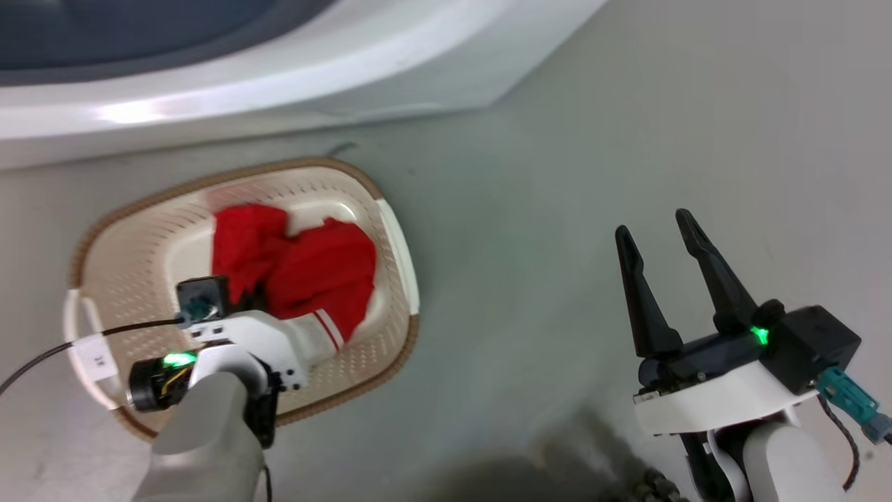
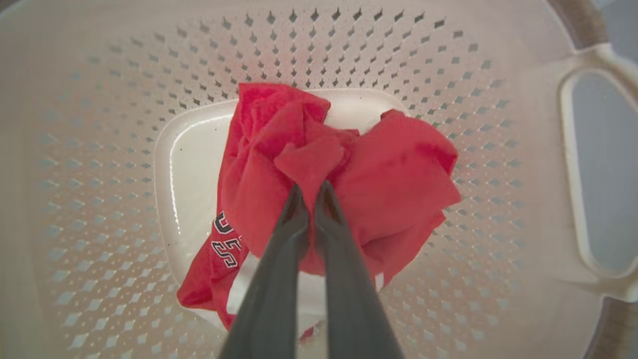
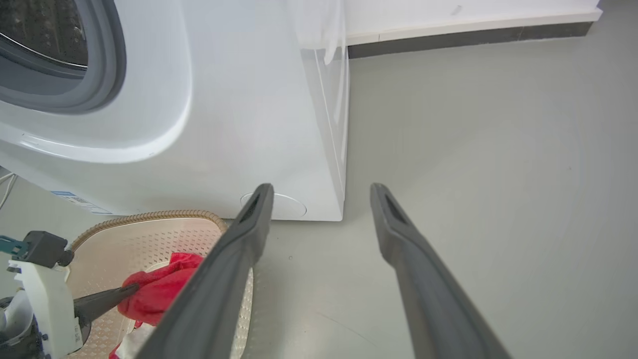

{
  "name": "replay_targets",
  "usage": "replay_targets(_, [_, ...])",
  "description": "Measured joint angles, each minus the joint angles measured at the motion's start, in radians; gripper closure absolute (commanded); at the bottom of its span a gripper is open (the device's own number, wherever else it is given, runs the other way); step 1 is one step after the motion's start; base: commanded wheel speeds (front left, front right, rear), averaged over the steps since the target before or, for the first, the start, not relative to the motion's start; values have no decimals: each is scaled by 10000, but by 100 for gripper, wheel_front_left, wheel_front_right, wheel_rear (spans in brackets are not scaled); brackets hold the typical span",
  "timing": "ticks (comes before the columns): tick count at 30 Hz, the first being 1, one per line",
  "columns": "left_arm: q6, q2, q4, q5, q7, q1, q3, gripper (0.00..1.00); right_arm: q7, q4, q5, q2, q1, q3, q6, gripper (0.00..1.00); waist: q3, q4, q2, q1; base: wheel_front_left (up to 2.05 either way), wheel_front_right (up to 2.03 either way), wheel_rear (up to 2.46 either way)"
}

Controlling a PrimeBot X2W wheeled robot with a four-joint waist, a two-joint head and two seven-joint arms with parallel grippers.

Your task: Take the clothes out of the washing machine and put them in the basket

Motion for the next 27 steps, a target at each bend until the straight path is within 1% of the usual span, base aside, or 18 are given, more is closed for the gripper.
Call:
replay_targets(7, [-17,431,1367,-408,249,-796,372,100,-337,351,142,0,-365,213,0,0,1012,-602,0,0,0,0,0])
replay_targets(13, [58,464,1829,-585,529,-1241,439,100,-458,619,169,0,-600,301,0,0,1309,-834,0,-1,0,0,0])
replay_targets(14, [144,449,1858,-577,477,-1264,414,98,-483,667,178,2,-626,313,0,0,1260,-833,0,-1,0,0,0])
replay_targets(15, [219,416,1877,-533,422,-1278,372,34,-502,717,178,2,-653,318,0,0,1196,-826,0,-1,0,0,0])
replay_targets(16, [255,395,1896,-495,343,-1292,359,0,-531,780,176,2,-672,307,0,0,1115,-816,0,-1,0,0,0])
replay_targets(18, [332,280,1931,-512,253,-1288,364,0,-585,913,174,2,-729,263,0,0,903,-786,0,-1,0,0,0])
replay_targets(21, [320,79,1981,-602,142,-1033,395,0,-637,1156,159,4,-736,192,0,0,415,-734,0,-1,0,0,0])
replay_targets(22, [155,-81,2019,-704,50,-545,433,0,-642,1338,130,6,-639,48,0,0,-247,-671,0,-2,0,0,0])
replay_targets(25, [-4,-211,1981,-780,-10,-60,487,0,-606,1478,98,6,-342,-113,0,0,-1005,-589,0,-2,0,0,0])
replay_targets(27, [-19,-274,1812,-863,-17,284,593,0,-564,1530,75,8,-165,-228,0,0,-1514,-521,0,-2,0,0,0])
